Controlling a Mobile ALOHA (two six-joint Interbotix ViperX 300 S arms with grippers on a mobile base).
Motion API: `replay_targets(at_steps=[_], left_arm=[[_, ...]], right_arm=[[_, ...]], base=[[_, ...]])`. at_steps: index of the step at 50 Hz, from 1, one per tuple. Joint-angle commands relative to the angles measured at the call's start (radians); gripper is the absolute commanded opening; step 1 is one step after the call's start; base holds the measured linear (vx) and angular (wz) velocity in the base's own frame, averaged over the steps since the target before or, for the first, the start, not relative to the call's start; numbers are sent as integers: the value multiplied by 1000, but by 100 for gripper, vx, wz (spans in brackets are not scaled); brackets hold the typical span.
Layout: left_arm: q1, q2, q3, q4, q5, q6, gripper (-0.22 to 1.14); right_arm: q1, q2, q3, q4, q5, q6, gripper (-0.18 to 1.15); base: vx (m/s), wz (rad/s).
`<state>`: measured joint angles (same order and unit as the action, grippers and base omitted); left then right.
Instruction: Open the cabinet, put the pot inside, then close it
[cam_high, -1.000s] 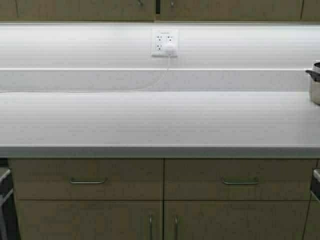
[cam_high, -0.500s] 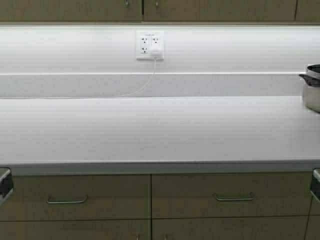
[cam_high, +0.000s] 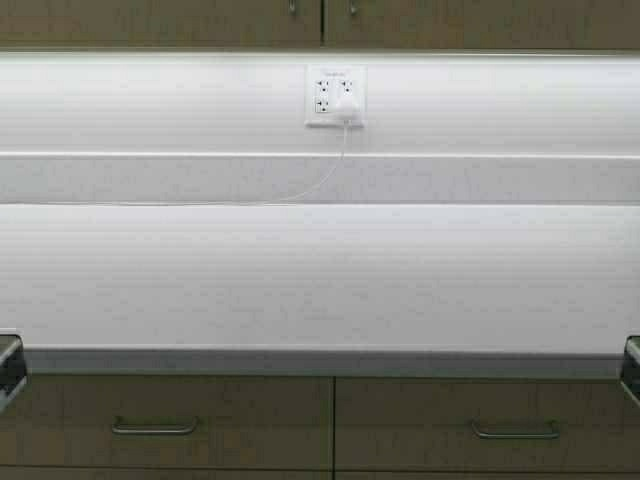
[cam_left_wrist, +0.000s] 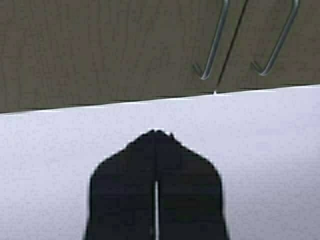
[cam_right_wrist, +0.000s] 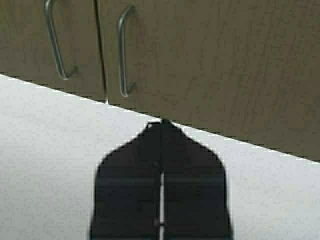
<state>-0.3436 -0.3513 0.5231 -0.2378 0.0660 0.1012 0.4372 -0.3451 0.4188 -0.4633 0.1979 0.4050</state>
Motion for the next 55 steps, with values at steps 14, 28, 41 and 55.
replay_targets(at_steps=[14, 28, 41, 55], left_arm=[[-2, 14, -17, -2, -8, -3, 4], [-2, 29, -12, -2, -8, -6, 4], [-2, 29, -8, 0, -8, -6, 4], [-2, 29, -6, -2, -8, -5, 4]], right_arm=[[-5, -135, 114, -2, 6, -9, 6], [-5, -137, 118, -2, 8, -9, 6], [-5, -137, 130, -2, 8, -11, 6], [-5, -137, 135, -2, 8, -9, 6]], base=[[6, 5], [1, 0], [-1, -1], [0, 0]])
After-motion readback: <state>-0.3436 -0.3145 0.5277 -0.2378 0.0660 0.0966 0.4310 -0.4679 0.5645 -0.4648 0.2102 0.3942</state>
